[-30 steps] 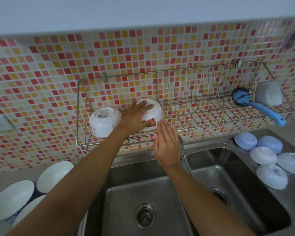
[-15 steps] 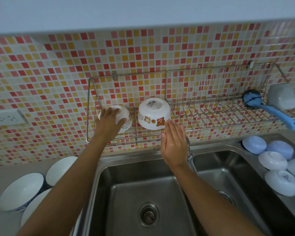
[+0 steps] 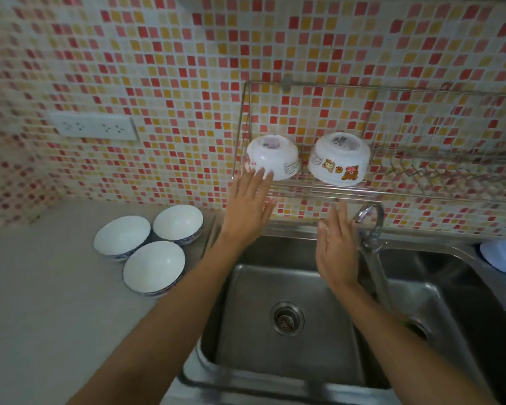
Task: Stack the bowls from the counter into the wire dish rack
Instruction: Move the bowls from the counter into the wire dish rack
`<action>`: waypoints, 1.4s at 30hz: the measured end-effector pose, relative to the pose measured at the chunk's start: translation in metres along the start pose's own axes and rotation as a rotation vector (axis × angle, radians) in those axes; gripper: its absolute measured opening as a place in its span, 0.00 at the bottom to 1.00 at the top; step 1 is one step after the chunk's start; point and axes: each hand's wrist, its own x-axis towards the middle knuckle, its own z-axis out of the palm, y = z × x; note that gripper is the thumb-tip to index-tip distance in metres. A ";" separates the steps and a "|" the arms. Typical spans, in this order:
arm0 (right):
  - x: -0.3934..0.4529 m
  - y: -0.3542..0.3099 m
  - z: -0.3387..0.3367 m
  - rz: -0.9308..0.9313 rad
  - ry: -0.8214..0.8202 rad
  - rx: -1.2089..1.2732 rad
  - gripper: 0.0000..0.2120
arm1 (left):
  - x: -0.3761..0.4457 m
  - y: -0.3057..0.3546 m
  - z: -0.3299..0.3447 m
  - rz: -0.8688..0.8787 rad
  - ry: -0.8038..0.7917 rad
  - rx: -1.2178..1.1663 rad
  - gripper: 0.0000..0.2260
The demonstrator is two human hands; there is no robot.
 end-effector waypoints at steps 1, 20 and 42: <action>-0.018 -0.007 0.014 -0.009 -0.100 0.018 0.27 | -0.018 -0.006 0.000 0.006 -0.015 -0.025 0.26; -0.088 -0.208 0.203 0.384 -0.813 0.225 0.23 | -0.222 -0.220 0.004 -1.142 -0.273 -0.373 0.17; -0.067 -0.172 0.103 0.656 -0.471 0.688 0.16 | -0.137 -0.141 -0.027 -1.174 -0.191 -1.484 0.19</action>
